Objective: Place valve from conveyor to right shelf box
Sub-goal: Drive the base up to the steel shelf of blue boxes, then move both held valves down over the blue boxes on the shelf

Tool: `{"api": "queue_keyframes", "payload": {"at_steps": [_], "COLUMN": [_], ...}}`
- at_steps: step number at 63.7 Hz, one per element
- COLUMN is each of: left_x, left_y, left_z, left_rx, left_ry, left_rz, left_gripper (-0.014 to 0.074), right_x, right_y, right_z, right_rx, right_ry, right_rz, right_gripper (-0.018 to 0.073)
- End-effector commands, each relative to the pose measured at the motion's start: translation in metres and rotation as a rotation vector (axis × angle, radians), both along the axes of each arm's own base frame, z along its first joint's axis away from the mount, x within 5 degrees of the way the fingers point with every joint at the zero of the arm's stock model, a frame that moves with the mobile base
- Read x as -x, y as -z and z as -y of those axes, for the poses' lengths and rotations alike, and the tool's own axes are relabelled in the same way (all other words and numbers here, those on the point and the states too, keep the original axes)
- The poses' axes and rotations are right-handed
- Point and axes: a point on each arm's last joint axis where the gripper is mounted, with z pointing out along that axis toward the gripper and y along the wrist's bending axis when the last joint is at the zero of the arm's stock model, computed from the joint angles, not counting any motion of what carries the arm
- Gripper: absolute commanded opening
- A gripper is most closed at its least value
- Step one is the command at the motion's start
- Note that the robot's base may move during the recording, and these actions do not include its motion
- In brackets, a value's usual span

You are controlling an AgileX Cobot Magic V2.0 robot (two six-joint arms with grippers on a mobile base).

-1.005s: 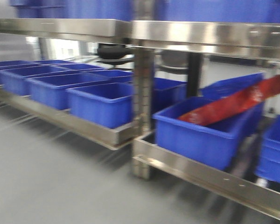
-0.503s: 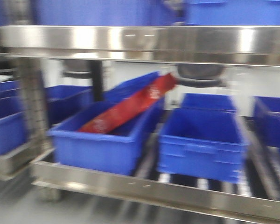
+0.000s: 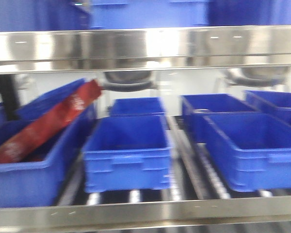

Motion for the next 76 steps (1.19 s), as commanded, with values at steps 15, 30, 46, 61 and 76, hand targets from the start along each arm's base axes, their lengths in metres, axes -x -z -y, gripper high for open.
{"api": "queue_keyframes", "payload": {"at_steps": [15, 30, 46, 61, 76], "left_x": [0.0031, 0.0031, 0.0031, 0.0031, 0.0031], "left_y": [-0.0113, -0.0113, -0.0113, -0.0113, -0.0113], "left_z": [0.0015, 0.0015, 0.0015, 0.0015, 0.0015], "left_rx": [0.008, 0.008, 0.008, 0.008, 0.008], "left_ry": [-0.003, -0.003, -0.003, -0.003, -0.003], "left_rz": [0.08, 0.08, 0.08, 0.08, 0.08], "left_gripper": [-0.0111, -0.0111, -0.0111, -0.0111, -0.0111], "right_x": [0.0046, 0.0046, 0.0046, 0.0046, 0.0046], "right_y": [-0.0175, -0.0175, -0.0175, -0.0175, -0.0175], "right_z": [0.0006, 0.0006, 0.0006, 0.0006, 0.0006], "right_rx": [0.004, 0.004, 0.004, 0.004, 0.004], "right_ry": [0.003, 0.003, 0.003, 0.003, 0.003], "right_rz": [0.114, 0.114, 0.114, 0.114, 0.114], "right_gripper": [-0.0154, -0.0154, -0.0154, -0.0154, -0.0154]}}
